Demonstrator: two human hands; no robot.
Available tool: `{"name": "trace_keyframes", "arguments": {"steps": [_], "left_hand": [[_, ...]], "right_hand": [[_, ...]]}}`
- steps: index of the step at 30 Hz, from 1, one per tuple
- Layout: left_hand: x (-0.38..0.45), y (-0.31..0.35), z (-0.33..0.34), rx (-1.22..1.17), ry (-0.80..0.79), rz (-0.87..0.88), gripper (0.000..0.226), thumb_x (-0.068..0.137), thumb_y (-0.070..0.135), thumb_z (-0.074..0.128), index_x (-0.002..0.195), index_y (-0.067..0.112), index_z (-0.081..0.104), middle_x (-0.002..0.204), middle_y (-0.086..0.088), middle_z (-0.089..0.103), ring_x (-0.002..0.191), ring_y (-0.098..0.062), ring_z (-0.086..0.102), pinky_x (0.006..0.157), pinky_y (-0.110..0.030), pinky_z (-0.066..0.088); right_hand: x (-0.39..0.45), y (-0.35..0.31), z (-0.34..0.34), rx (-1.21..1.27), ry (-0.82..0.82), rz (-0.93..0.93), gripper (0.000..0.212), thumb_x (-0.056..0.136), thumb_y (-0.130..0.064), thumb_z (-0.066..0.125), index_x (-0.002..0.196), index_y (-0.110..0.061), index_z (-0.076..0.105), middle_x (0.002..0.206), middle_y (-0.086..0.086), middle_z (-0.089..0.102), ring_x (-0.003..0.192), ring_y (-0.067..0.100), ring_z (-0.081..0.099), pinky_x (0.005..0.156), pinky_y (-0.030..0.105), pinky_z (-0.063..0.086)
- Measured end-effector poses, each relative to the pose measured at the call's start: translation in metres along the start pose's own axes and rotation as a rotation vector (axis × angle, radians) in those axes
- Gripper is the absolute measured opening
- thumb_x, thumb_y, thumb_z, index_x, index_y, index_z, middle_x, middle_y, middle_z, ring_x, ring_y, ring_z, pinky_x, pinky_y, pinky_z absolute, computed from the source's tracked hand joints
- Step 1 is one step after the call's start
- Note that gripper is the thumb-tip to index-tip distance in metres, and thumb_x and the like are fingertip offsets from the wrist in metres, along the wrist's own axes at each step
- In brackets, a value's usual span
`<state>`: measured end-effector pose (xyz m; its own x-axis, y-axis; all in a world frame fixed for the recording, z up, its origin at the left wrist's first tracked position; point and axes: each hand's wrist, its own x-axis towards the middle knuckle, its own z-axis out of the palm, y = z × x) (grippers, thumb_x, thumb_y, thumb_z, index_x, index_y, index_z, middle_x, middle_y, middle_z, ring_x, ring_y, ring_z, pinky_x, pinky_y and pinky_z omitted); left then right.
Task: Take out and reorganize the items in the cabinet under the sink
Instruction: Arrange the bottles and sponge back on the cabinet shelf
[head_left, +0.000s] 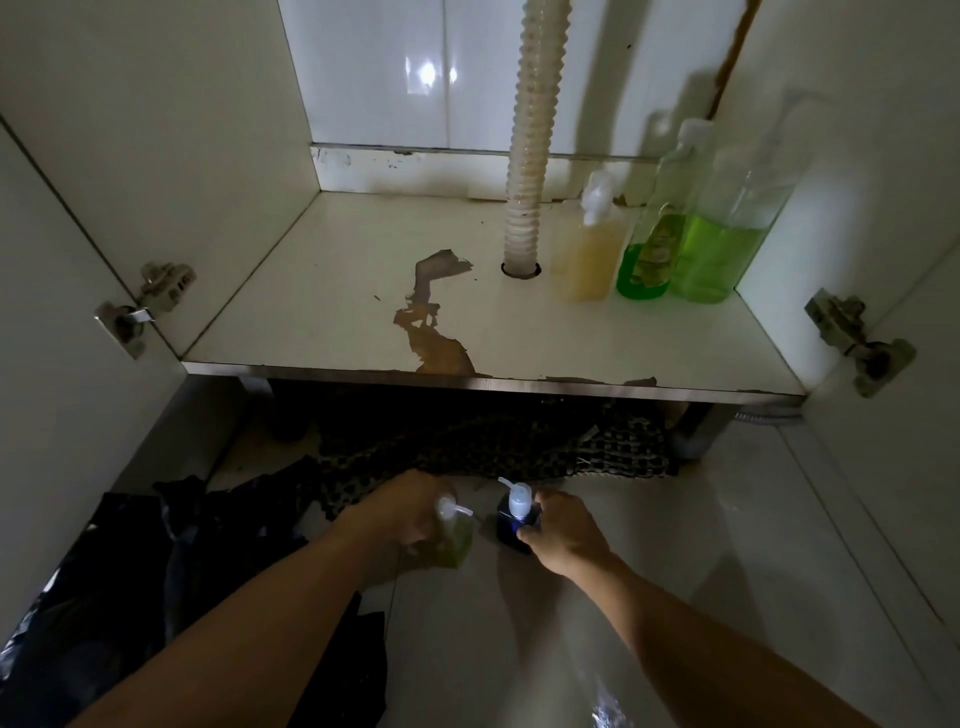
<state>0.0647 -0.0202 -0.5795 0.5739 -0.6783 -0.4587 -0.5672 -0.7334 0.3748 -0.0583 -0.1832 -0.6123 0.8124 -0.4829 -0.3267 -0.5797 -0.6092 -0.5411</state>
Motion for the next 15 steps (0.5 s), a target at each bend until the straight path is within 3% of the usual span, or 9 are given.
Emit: {"name": "trace_keyframes", "arguments": {"steps": [2, 4, 6, 9, 13, 15], "left_hand": [[-0.008, 0.0, 0.0, -0.021, 0.005, 0.01, 0.004, 0.082, 0.031, 0.066, 0.081, 0.027, 0.067, 0.082, 0.011, 0.064, 0.088, -0.012, 0.064, 0.07, -0.015, 0.043], [-0.014, 0.004, -0.002, -0.034, 0.0, 0.046, 0.014, 0.077, 0.028, 0.067, 0.089, 0.022, 0.07, 0.091, 0.004, 0.068, 0.092, -0.014, 0.064, 0.076, -0.019, 0.047], [-0.016, 0.007, -0.008, -0.078, 0.022, 0.047, 0.012, 0.074, 0.029, 0.072, 0.081, 0.023, 0.064, 0.087, 0.002, 0.066, 0.088, -0.017, 0.064, 0.079, -0.029, 0.053], [-0.016, 0.015, -0.023, -0.138, 0.076, 0.055, 0.021, 0.073, 0.028, 0.08, 0.083, 0.028, 0.061, 0.091, 0.005, 0.066, 0.089, -0.014, 0.064, 0.078, -0.026, 0.05], [-0.019, 0.029, -0.054, -0.197, 0.134, 0.141, 0.019, 0.071, 0.03, 0.081, 0.074, 0.033, 0.063, 0.086, 0.016, 0.064, 0.086, -0.005, 0.06, 0.071, -0.019, 0.044], [-0.024, 0.038, -0.073, -0.228, 0.155, 0.172, 0.019, 0.069, 0.031, 0.083, 0.073, 0.034, 0.064, 0.09, 0.015, 0.067, 0.089, -0.006, 0.062, 0.076, -0.022, 0.047]], "right_hand": [[-0.001, 0.003, -0.01, -0.018, -0.027, -0.021, 0.016, 0.083, -0.023, 0.066, 0.097, -0.019, 0.063, 0.09, -0.002, 0.06, 0.081, 0.016, 0.058, 0.067, 0.025, 0.045], [-0.003, 0.004, -0.024, -0.057, -0.065, -0.059, 0.009, 0.083, -0.022, 0.066, 0.089, -0.018, 0.06, 0.087, -0.002, 0.059, 0.079, 0.016, 0.055, 0.062, 0.023, 0.039], [-0.004, 0.004, -0.042, -0.054, -0.107, -0.103, 0.016, 0.082, -0.021, 0.069, 0.095, -0.014, 0.064, 0.091, 0.001, 0.064, 0.082, 0.017, 0.06, 0.067, 0.024, 0.043], [-0.01, -0.003, -0.076, -0.049, -0.167, -0.148, 0.023, 0.08, -0.021, 0.072, 0.101, -0.015, 0.066, 0.096, 0.002, 0.067, 0.087, 0.017, 0.062, 0.078, 0.028, 0.048], [-0.016, -0.017, -0.126, -0.112, -0.145, -0.199, 0.021, 0.079, -0.022, 0.073, 0.093, -0.009, 0.066, 0.08, -0.003, 0.061, 0.078, 0.016, 0.058, 0.068, 0.026, 0.041], [-0.019, -0.026, -0.152, -0.124, -0.127, -0.237, 0.013, 0.079, -0.019, 0.072, 0.085, -0.01, 0.065, 0.071, -0.005, 0.06, 0.067, 0.012, 0.057, 0.062, 0.02, 0.039]]}}
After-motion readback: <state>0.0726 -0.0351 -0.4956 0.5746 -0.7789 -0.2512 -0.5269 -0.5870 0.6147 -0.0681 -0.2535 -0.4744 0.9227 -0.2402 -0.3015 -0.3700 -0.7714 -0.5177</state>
